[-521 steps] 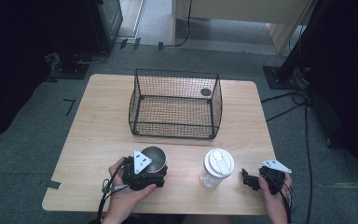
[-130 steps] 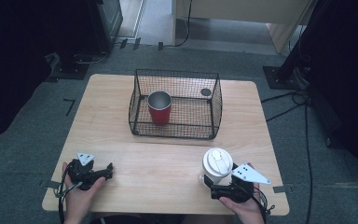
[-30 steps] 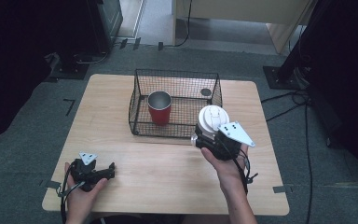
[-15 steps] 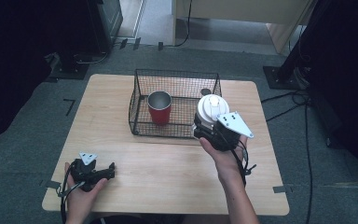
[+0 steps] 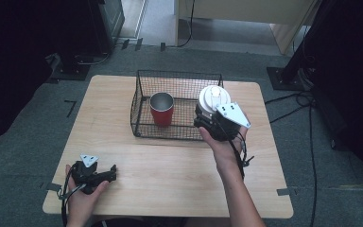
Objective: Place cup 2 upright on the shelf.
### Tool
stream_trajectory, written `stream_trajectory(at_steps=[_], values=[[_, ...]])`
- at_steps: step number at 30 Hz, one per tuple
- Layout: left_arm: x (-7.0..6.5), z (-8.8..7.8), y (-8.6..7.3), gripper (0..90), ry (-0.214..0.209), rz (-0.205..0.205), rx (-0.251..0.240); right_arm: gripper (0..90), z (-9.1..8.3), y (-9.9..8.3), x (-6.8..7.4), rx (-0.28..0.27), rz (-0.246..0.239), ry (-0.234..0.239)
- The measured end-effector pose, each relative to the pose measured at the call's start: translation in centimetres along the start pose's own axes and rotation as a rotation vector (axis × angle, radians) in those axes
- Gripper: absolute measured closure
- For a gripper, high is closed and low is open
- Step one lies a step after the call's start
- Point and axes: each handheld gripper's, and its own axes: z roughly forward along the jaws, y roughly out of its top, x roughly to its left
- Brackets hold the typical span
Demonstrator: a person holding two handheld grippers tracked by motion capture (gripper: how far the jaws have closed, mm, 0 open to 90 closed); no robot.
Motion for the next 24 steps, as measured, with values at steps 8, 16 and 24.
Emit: stream_trajectory(at_steps=[8, 16, 24], values=[[0.0, 0.0, 0.0, 0.0, 0.0, 0.0, 0.0, 16.0, 2.0, 0.2, -0.3, -0.013, 0.032, -0.028], [0.0, 0.0, 0.0, 0.0, 0.0, 0.0, 0.0, 16.0, 4.6, 0.5, -0.3, -0.004, 0.025, -0.05], [0.0, 0.0, 0.0, 0.0, -0.001, 0.001, 0.0, 16.0, 7.2, 0.2, -0.7, 0.022, 0.048, -0.08]])
